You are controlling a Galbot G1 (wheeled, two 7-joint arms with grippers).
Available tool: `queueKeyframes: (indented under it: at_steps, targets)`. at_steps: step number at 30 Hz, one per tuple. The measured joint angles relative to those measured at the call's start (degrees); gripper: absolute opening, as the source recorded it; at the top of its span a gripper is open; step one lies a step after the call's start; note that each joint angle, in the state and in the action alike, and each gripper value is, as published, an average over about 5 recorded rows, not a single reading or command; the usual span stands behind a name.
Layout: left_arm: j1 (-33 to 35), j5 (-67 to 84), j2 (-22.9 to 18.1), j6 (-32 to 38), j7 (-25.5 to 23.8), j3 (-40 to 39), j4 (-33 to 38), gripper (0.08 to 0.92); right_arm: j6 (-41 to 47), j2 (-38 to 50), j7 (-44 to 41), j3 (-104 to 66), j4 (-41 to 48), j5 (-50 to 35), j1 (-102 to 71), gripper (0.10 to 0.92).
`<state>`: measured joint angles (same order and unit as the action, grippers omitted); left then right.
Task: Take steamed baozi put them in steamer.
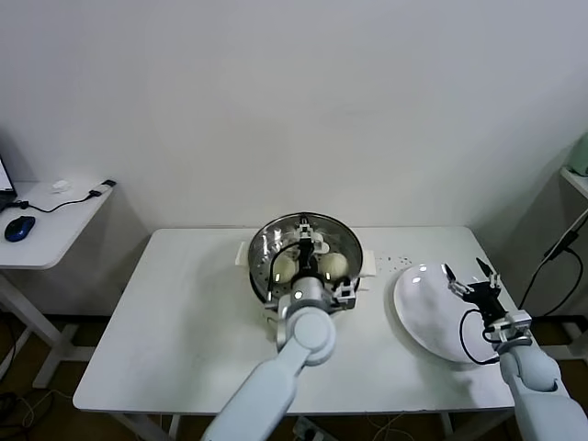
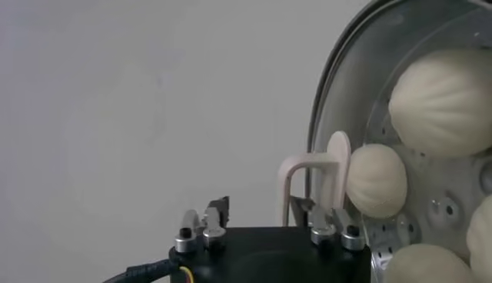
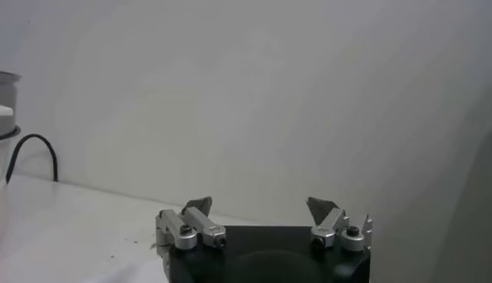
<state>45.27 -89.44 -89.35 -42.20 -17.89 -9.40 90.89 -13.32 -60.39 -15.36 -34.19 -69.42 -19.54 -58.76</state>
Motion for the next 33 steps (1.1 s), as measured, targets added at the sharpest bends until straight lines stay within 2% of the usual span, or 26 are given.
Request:
queueKeyframes:
  at_steps: [7,10,22,28,33]
  targets:
    - [1.21,0.75,2.44,0.04,-1.34,-0.48,3.60,0.764,0.14,0.16,-0.09,0.00,0.27,0.01,0.41,0.823]
    - [2.00,1.45,3.75,0.04,-1.79,-0.30,5.52,0.812,0.27,0.15,-0.10,0.01,0.31,-0.04,0.60,0.823]
    - [7.51,5.53,9.66,-0.03,-1.82,1.30,16.20,0.823,1.84,-0.12,0.07,-0.22,-0.60,0.65,0.31,0.823]
    - [11.96,10.84,13.29,-0.03,1.79,4.04,23.13,0.823,2.95,-0.36,-0.44,-0.67,-1.66,1.32,-0.47,0.823]
    - [16.34,19.09,15.96,-0.03,6.62,9.46,28.03,0.823,3.62,-0.91,-0.51,-1.21,-2.69,1.53,-1.32,0.823]
